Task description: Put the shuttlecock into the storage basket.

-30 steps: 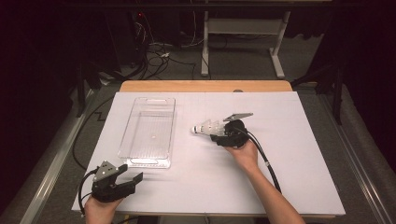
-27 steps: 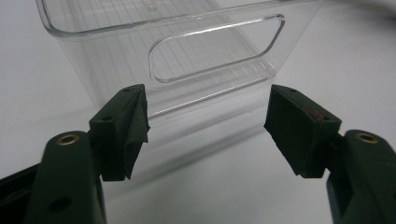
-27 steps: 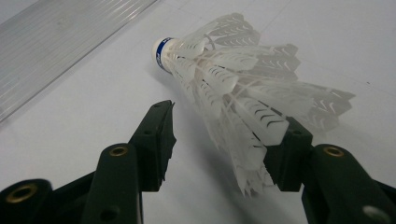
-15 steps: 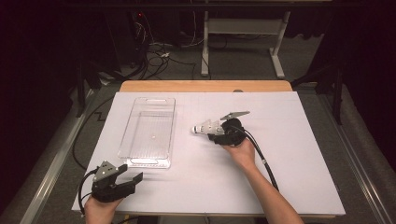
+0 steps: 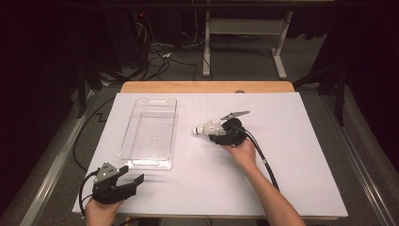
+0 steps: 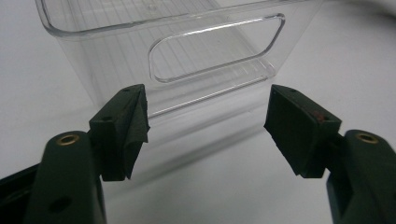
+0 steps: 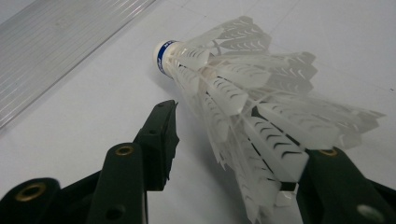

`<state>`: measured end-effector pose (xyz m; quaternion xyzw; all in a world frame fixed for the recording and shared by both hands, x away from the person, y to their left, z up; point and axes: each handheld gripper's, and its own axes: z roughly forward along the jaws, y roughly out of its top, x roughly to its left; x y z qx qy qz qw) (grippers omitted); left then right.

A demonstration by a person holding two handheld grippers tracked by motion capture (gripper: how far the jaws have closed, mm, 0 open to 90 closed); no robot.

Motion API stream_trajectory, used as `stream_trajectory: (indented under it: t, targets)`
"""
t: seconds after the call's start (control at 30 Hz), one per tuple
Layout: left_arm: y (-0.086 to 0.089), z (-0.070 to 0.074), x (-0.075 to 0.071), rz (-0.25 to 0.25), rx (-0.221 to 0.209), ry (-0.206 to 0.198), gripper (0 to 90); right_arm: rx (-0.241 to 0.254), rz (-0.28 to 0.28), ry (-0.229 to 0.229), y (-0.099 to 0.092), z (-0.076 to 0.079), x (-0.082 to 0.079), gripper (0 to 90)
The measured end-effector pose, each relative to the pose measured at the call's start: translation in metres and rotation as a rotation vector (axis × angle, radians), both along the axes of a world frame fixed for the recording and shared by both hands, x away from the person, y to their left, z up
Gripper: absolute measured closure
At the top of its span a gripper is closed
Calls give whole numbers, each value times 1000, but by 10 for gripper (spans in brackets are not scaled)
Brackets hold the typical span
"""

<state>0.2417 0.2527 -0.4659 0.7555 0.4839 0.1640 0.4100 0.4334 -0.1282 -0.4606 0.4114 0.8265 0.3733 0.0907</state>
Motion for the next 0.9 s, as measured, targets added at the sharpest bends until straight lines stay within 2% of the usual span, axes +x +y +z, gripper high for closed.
stream_trajectory:
  t: [0.43,0.67,0.9]
  targets:
    - [1,0,0,-2,0,5,309,-15,14,10,9,1,4,570]
    - [0,0,0,-1,0,5,309,-19,11,15,8,2,4,651]
    - [0,0,0,-1,1,4,309,6,22,38,5,2,5,770]
